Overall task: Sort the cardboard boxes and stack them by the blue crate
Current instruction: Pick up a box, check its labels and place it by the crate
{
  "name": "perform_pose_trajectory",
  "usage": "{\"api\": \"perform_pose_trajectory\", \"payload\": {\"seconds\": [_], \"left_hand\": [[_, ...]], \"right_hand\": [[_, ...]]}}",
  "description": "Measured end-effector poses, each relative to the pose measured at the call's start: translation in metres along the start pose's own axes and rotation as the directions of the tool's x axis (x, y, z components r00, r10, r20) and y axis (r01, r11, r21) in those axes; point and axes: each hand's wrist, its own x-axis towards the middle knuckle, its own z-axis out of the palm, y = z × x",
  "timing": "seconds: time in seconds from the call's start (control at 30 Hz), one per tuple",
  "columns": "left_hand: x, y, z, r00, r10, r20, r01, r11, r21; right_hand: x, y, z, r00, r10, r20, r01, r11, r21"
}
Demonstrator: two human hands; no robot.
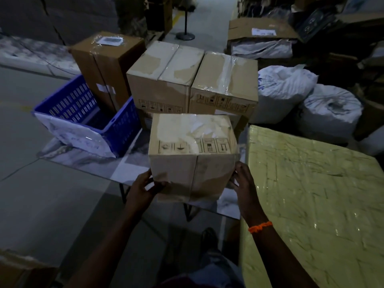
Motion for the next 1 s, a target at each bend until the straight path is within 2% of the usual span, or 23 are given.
{"api": "perform_pose_trajectory", "payload": {"seconds": [0.1, 0.23, 0.33, 0.43, 0.53, 0.6, 0.67, 0.8, 0.9, 1.0], "left_hand": [[-0.012, -0.013, 0.002, 1.000, -0.017, 0.021, 0.018, 0.999, -0.041], [-0.023, -0.019, 0.001, 0.998, -0.026, 0.049, 0.027, 0.999, -0.036], [-0.026, -0.018, -0.005, 0.997, -0.063, 0.053, 0.066, 0.997, -0.051], [-0.030, 0.000, -0.014, 0.999, -0.029, 0.015, 0.031, 0.994, -0.101], [-0.021, 0.028, -0.031, 0.995, -0.009, -0.098, -0.009, 0.983, -0.182], [-0.010, 0.050, -0.040, 0.993, 0.004, -0.114, -0.029, 0.975, -0.218], [0.003, 0.075, -0.042, 0.998, -0.020, -0.065, 0.004, 0.971, -0.238], [0.016, 0.110, -0.031, 0.970, -0.146, 0.197, 0.176, 0.973, -0.147], [0.017, 0.106, -0.031, 0.967, -0.151, 0.206, 0.182, 0.974, -0.138], [0.005, 0.094, -0.040, 0.983, -0.066, 0.171, 0.094, 0.982, -0.163]], "right_hand": [[-0.008, 0.021, -0.006, 1.000, 0.009, -0.006, -0.009, 1.000, 0.013], [-0.020, 0.031, -0.010, 0.996, 0.048, -0.071, -0.036, 0.988, 0.150], [-0.023, 0.029, -0.010, 0.991, 0.040, -0.131, -0.029, 0.996, 0.087], [-0.026, 0.005, -0.003, 0.992, 0.045, -0.114, -0.042, 0.999, 0.034], [-0.011, -0.019, 0.001, 0.991, -0.047, -0.123, 0.043, 0.998, -0.040], [0.005, -0.035, 0.002, 0.988, -0.095, -0.118, 0.085, 0.993, -0.085], [0.022, -0.051, 0.009, 0.994, -0.089, -0.057, 0.082, 0.990, -0.118], [0.045, -0.065, 0.028, 0.998, 0.010, 0.070, 0.002, 0.986, -0.168], [0.044, -0.068, 0.035, 0.997, 0.023, 0.070, -0.011, 0.984, -0.178], [0.040, -0.067, 0.037, 0.998, 0.021, 0.062, -0.010, 0.986, -0.164]]}}
